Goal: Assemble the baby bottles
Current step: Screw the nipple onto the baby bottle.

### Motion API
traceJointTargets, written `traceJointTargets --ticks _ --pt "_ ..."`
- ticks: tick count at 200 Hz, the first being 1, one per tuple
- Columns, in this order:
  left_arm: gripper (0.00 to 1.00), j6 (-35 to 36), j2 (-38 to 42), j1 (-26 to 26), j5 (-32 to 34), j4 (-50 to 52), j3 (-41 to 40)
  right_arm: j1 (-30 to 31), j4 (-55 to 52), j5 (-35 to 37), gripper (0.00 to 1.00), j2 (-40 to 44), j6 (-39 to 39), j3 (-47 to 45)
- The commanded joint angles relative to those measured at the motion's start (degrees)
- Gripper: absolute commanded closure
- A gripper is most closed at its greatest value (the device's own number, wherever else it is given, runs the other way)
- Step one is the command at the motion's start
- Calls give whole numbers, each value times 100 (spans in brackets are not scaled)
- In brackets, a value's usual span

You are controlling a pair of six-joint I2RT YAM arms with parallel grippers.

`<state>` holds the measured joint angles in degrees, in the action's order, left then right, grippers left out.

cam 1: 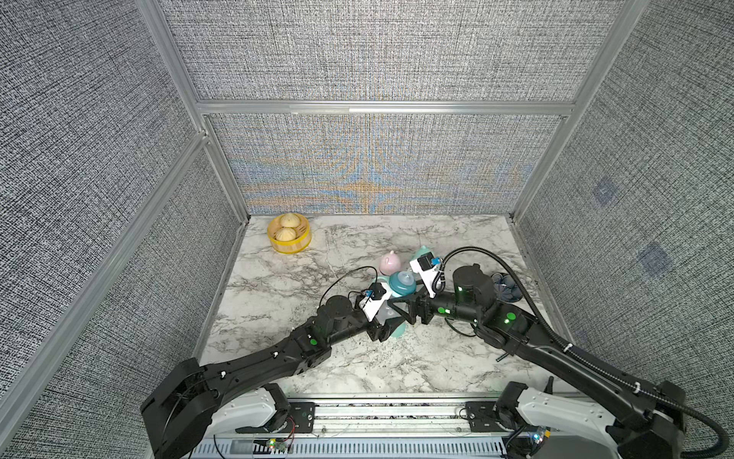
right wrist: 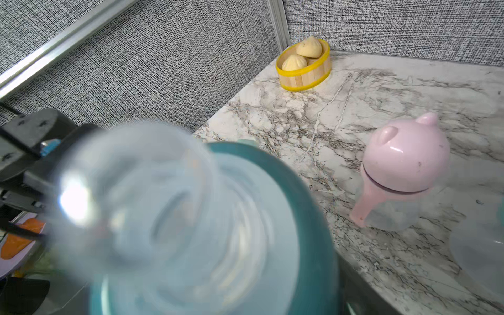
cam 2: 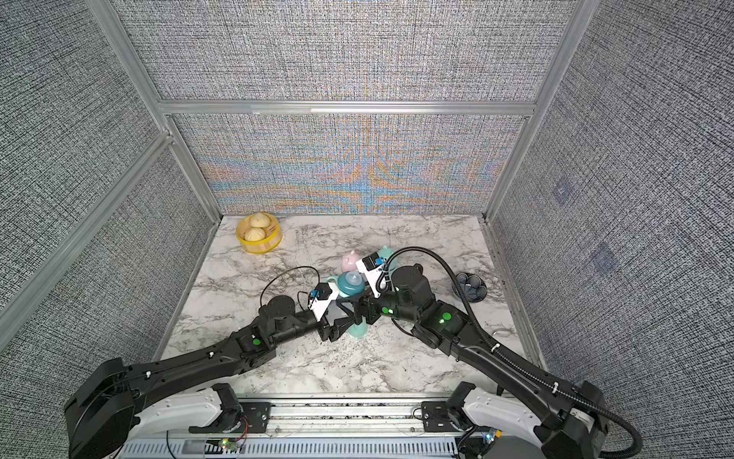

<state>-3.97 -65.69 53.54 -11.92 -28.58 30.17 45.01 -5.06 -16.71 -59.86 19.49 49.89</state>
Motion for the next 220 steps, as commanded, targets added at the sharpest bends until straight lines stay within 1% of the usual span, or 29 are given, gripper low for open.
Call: traceJointTargets --ticks 1,26,35,53,62,67,78,93,120,127,133,139,147,154,161,168,174,201,216,220 --pt "100 54 -2 7 -139 -350 -1 -12 593 150 29 -42 248 -37" --pt "100 63 11 7 -30 -292 -38 -10 605 187 37 -96 233 15" --pt "91 54 14 14 63 -251 -60 -10 532 256 40 -113 210 55" --pt "52 37 60 9 267 -195 -146 -10 323 395 43 -140 69 209" --pt "40 28 102 10 343 -160 -193 -4 249 454 44 -157 -11 270" --pt "37 19 123 8 357 -157 -225 -6 222 481 45 -163 -58 297" --pt "35 19 183 7 369 -170 -303 -6 186 525 46 -193 -147 359" --pt "28 -8 277 10 477 -157 -383 -2 138 577 49 -260 -232 458" --pt "30 -17 411 9 567 -134 -490 -1 144 579 51 -408 -305 598" --pt "37 -3 454 7 553 -128 -507 -1 175 554 51 -437 -305 609" --pt "45 2 484 8 546 -159 -529 -6 200 496 51 -469 -305 627" --pt "49 6 521 12 537 -210 -566 -3 228 441 51 -502 -297 643" --pt "51 10 574 7 525 -295 -619 12 257 392 47 -547 -279 654" --pt "56 10 611 7 517 -384 -658 10 277 349 36 -582 -271 658" --pt "62 18 646 13 511 -435 -683 7 304 335 34 -610 -256 660" --pt "67 26 670 8 508 -447 -688 7 352 327 34 -623 -233 644" --pt "68 52 686 10 500 -443 -688 7 378 324 34 -632 -205 620" --pt "69 93 744 9 621 -365 -688 7 257 287 40 -633 -204 640" --pt "73 97 775 7 593 -374 -688 1 250 140 40 -624 -208 625" --pt "75 90 775 10 565 -397 -693 1 274 90 44 -624 -213 617"
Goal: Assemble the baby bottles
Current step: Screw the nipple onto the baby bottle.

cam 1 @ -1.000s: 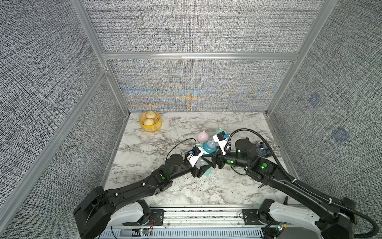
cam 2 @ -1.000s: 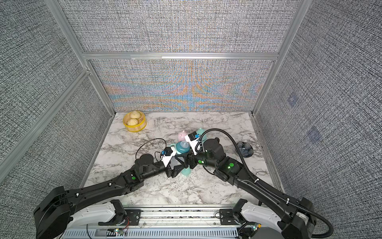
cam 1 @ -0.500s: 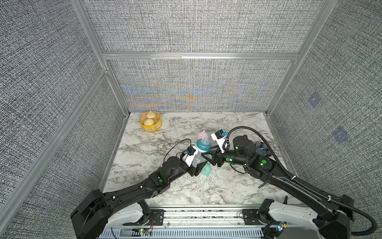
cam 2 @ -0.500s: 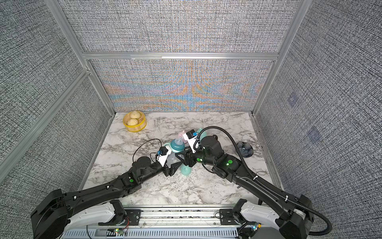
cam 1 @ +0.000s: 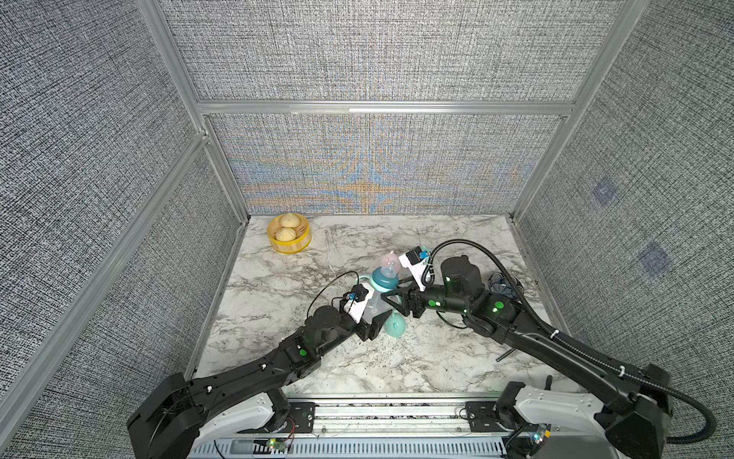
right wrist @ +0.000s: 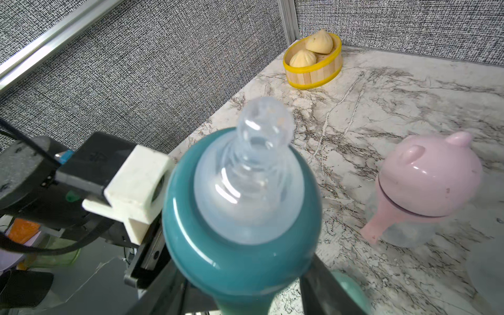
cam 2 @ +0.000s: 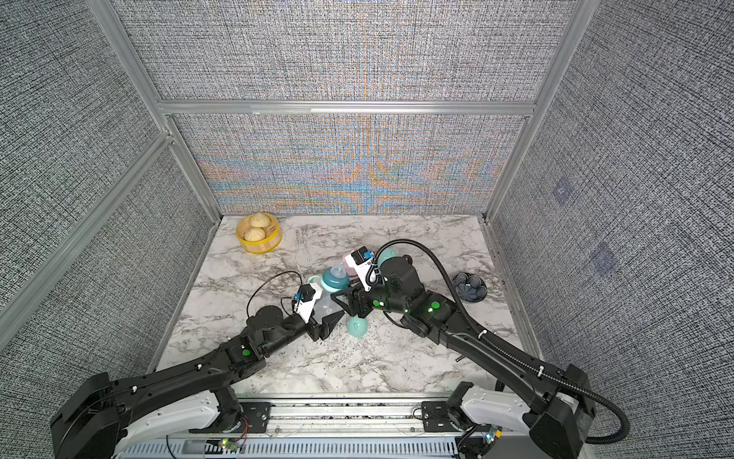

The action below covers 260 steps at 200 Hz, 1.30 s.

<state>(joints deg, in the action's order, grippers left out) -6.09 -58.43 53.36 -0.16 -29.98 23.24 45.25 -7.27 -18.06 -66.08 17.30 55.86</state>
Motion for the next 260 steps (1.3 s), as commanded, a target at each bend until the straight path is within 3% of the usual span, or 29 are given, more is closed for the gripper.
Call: traceJointTargets --ticks 1,10,17,86,172,216,243,260 --pt "75 302 46 26 -618 -264 2 -24 501 216 44 -1 4 12" --pt "77 286 28 25 -612 -280 11 -27 524 174 58 -1 22 -10" --pt "78 291 20 29 -599 -287 15 -25 502 163 63 12 37 -12" --pt "79 363 148 20 -553 -298 -45 -130 77 0 64 230 -34 -43" --pt "79 415 79 23 -581 -438 -70 -219 76 -430 89 96 -82 4" --pt "79 408 42 16 -522 -474 -99 -228 5 -487 97 35 -135 66" --pt "70 398 30 21 -485 -443 -109 -227 -161 -385 100 -25 -198 369" --pt "58 407 13 21 -493 -435 -112 -224 -265 -347 100 -75 -244 473"
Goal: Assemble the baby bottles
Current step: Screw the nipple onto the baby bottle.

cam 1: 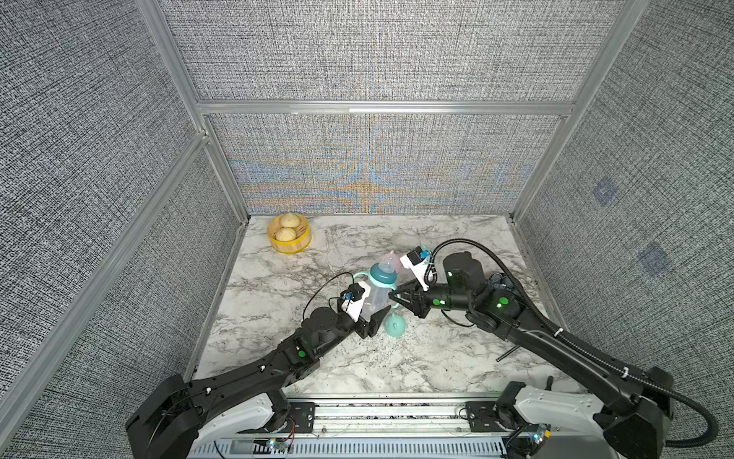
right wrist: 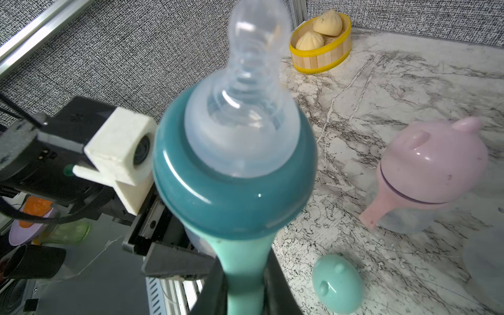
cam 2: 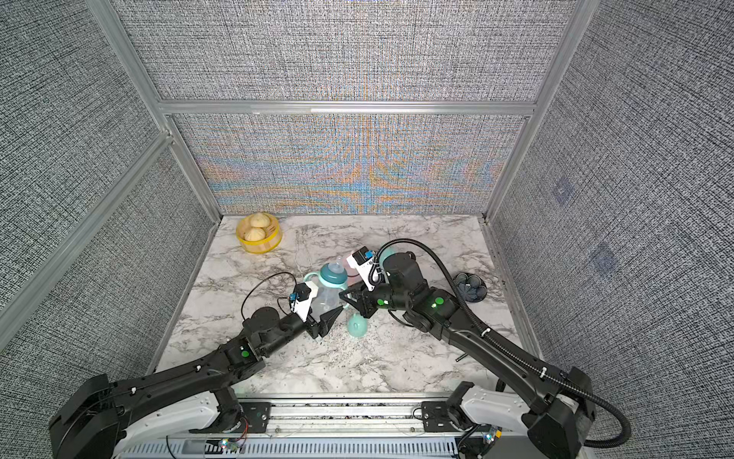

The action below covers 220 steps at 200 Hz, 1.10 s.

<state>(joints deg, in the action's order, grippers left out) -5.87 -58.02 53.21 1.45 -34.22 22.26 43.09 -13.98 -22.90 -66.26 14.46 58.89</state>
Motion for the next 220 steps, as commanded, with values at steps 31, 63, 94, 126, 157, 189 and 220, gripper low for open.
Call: traceJointTargets --ticks 31,63,94,126,157,189,220 --pt "29 380 -72 35 -605 19 -16 -11 323 259 100 -123 -10 264" --pt "0 323 -96 34 -506 121 -3 -10 109 580 100 -228 -100 468" --pt "0 264 -55 38 -352 297 7 -11 79 831 100 -298 -171 586" --pt "0 86 228 38 110 1026 118 64 88 1359 100 -335 -253 598" --pt "0 -59 511 -56 869 1747 197 305 211 2179 100 -309 -348 431" --pt "0 -277 488 -226 1325 2211 316 628 496 2913 100 -405 -497 219" --pt "0 -438 384 -400 1747 2399 358 692 651 2992 100 -462 -534 160"
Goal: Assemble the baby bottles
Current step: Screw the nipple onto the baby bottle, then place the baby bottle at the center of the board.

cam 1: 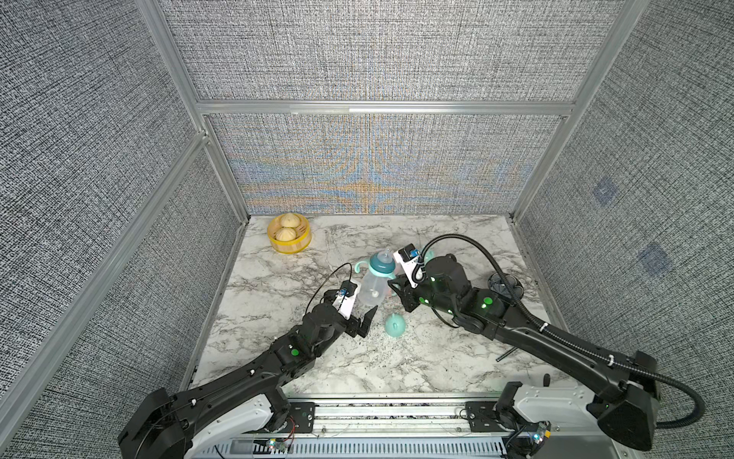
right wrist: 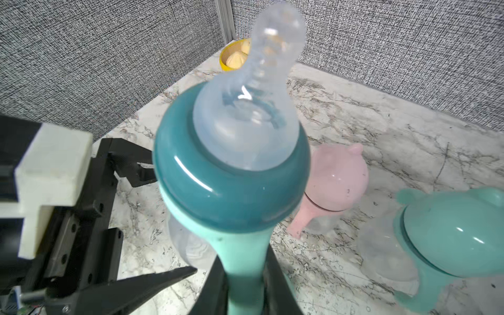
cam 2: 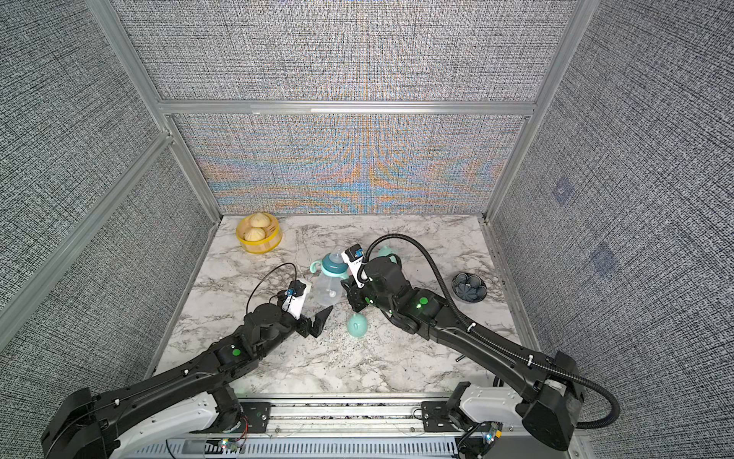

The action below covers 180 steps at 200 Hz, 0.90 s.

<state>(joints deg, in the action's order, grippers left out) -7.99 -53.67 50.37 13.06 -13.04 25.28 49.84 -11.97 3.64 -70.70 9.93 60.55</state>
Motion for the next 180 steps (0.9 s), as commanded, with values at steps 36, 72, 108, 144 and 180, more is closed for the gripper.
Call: traceJointTargets --ticks 36,72,108,144,180 --pt "0 -500 -84 -444 780 536 153 139 678 415 100 -160 -24 -122" --pt "0 -673 -44 -768 885 718 195 307 1008 608 100 -232 9 -324" --pt "0 -826 -93 -1020 980 812 205 576 1340 1164 100 -344 -61 -615" --pt "0 -1105 -232 -1323 1082 1070 335 858 1710 1569 100 -515 -139 -752" --pt "0 -1243 -260 -1713 900 1137 477 1122 1925 1995 100 -871 -273 -805"
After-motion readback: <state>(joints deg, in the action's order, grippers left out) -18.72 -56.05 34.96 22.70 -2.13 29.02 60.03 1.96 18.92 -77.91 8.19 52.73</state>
